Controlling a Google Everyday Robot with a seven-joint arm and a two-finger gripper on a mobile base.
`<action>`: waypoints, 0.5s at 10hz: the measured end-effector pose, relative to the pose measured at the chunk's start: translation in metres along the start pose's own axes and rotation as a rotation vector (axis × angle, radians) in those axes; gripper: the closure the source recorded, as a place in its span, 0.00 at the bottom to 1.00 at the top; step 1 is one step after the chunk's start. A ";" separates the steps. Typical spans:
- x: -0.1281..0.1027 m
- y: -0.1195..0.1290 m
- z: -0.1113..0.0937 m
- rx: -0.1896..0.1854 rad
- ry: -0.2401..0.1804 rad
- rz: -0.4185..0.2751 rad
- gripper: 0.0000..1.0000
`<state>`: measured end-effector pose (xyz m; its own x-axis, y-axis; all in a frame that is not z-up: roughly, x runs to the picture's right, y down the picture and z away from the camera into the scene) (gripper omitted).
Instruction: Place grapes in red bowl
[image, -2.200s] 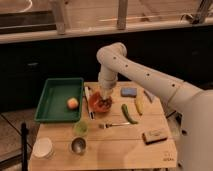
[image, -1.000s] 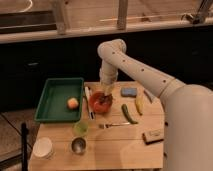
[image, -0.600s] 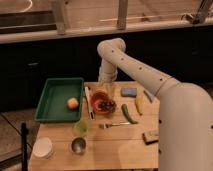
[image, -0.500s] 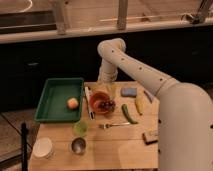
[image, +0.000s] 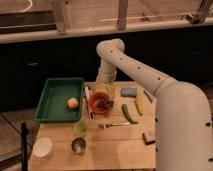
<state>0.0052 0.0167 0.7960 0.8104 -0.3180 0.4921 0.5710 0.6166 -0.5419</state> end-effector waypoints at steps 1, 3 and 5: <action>-0.001 0.000 0.000 0.003 0.002 -0.004 0.20; -0.003 -0.002 -0.001 0.006 0.006 -0.010 0.20; -0.003 -0.002 -0.001 0.007 0.006 -0.010 0.20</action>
<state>0.0022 0.0160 0.7951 0.8052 -0.3288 0.4935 0.5786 0.6180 -0.5323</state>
